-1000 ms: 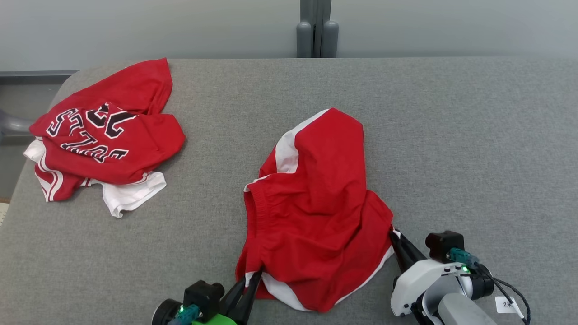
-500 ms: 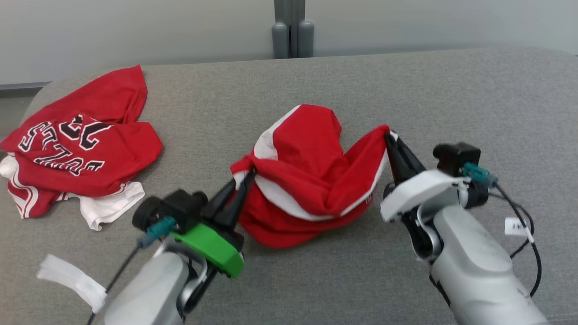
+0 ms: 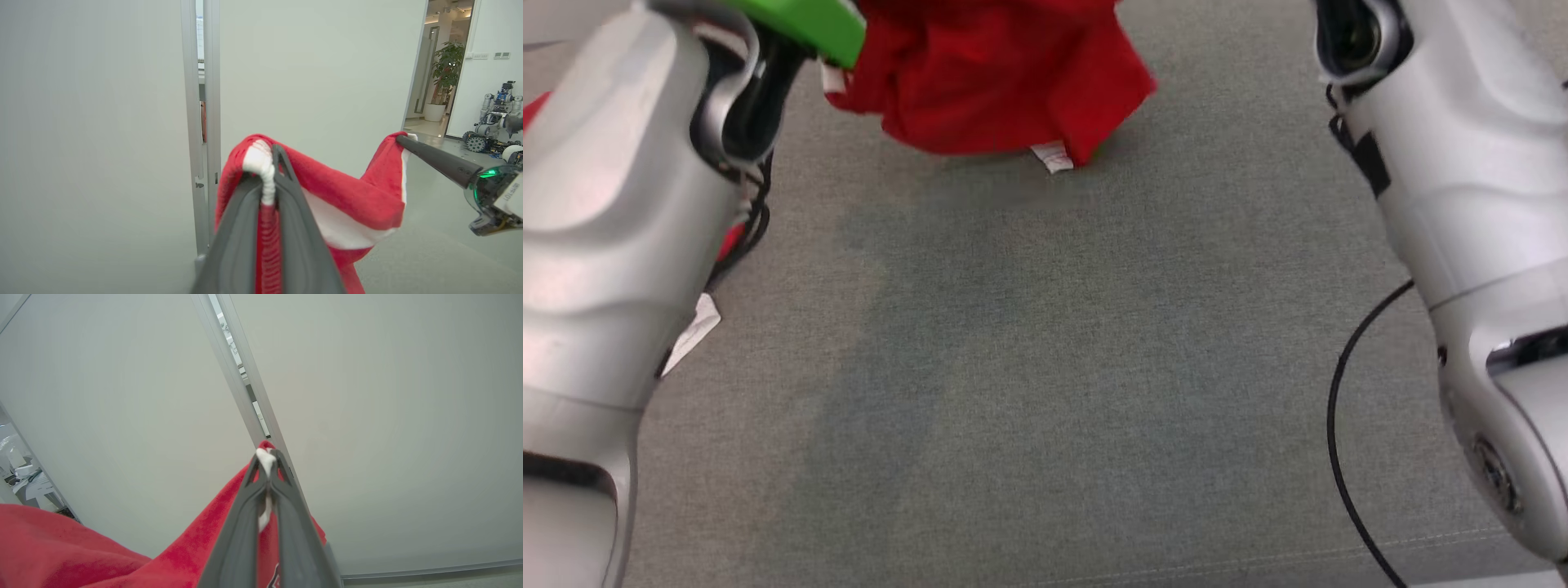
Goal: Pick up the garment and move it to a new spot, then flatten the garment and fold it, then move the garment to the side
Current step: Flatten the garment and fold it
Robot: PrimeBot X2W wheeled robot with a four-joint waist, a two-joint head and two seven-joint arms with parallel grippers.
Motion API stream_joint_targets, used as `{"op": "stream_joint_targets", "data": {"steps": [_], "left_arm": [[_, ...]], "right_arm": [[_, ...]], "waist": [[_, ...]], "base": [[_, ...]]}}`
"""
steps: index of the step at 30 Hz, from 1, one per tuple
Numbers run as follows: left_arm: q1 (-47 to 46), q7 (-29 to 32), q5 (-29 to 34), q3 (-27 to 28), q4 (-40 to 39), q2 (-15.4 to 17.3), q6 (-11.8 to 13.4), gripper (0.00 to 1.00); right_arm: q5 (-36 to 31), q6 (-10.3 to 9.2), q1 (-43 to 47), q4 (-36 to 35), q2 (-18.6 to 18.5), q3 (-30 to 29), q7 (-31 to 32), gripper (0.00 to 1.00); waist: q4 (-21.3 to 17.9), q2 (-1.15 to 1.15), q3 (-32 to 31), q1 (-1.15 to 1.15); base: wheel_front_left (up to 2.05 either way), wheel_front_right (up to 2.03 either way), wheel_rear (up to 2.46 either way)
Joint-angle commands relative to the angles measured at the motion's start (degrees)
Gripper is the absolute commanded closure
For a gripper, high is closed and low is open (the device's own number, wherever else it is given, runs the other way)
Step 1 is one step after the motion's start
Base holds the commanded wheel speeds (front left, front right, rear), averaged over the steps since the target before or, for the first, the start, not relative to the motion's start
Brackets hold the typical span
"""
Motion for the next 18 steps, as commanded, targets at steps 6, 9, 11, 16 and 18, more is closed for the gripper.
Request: {"op": "stream_joint_targets", "data": {"steps": [6,9,11,16,18], "left_arm": [[-15.78,-1.47,-2.34,-3.69,5.92,-1.52,-0.16,1.00],[-20.17,-2.87,-3.91,-4.76,7.19,-1.80,-0.16,1.00],[-21.23,-3.57,-4.78,-5.50,7.56,-1.66,-0.16,1.00],[-17.41,-4.34,-7.46,-8.71,7.70,-1.00,-0.16,1.00],[-14.97,-4.58,-8.37,-9.03,7.06,-0.69,-0.16,1.00]], "right_arm": [[-0.70,-0.08,-14.83,7.08,0.25,-2.61,-1.67,1.00],[-1.68,-0.08,-18.55,8.79,0.17,-2.65,-2.05,1.00],[-1.93,-0.08,-19.48,9.34,0.31,-2.12,-2.18,1.00],[-0.91,-0.08,-15.66,8.29,0.36,-0.86,-2.18,1.00],[-0.51,-0.08,-12.76,7.29,0.40,-0.14,-2.19,1.00]], "waist": [[-1.65,0.00,6.48,-0.01],[-1.84,0.00,7.23,-0.01],[-1.95,0.00,7.71,-0.01],[-2.05,0.00,8.74,-0.01],[-2.09,0.00,8.67,-0.01]], "base": [[0.00,0.00,0.00],[0.00,0.00,0.00],[0.00,0.00,0.00],[0.00,0.00,0.00],[0.00,0.00,0.00]]}}
